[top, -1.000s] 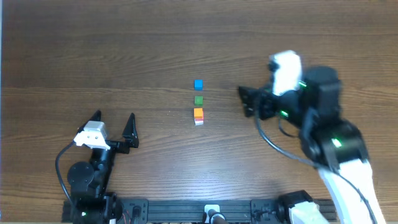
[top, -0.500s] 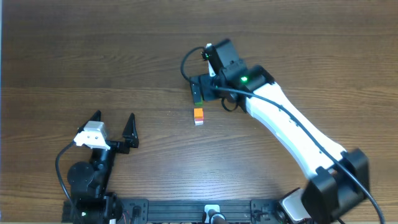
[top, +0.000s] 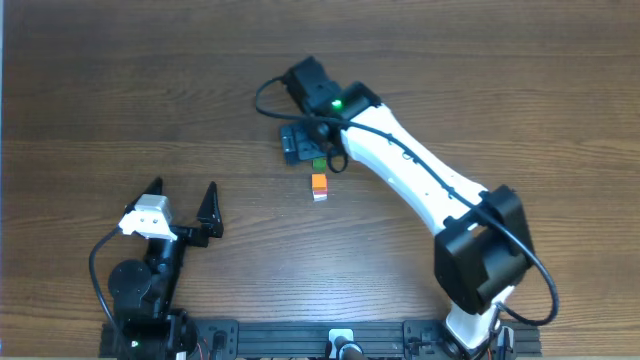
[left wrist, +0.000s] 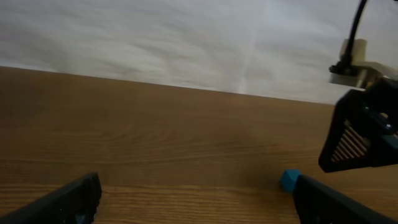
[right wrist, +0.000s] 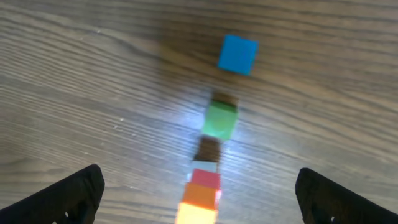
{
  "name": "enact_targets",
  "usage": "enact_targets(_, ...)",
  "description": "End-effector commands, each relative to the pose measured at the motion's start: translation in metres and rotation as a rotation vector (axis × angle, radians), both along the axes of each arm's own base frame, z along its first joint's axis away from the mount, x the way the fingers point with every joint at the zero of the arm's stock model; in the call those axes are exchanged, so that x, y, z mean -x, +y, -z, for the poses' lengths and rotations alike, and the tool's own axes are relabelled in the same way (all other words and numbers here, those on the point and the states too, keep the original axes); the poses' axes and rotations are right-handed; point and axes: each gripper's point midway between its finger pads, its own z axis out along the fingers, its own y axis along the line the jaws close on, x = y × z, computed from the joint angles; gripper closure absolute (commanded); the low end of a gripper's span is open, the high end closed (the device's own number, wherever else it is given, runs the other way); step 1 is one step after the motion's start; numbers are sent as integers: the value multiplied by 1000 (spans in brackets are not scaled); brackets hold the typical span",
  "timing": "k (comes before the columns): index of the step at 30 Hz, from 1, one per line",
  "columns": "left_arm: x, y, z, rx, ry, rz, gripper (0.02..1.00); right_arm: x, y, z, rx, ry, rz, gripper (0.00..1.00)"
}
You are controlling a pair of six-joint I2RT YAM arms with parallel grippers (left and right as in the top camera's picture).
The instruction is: Stack Cubes
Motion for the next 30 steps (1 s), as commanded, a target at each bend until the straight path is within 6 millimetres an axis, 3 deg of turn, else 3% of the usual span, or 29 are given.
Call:
enact_targets(1, 0, -2, 2, -14, -3, 10, 18, -4, 8, -1, 6, -12, 93, 7)
enact_targets(7, 0, -2, 2, -14, -3, 10, 18, 1, 2, 24, 60, 45, 123, 7)
enact_targets(21, 0, -2, 2, -14, -3, 10, 18, -18, -5, 77, 104, 81, 166, 7)
enact_targets(30, 0, -2, 2, -14, -3, 10, 18, -23, -15, 84, 108, 99, 192, 69)
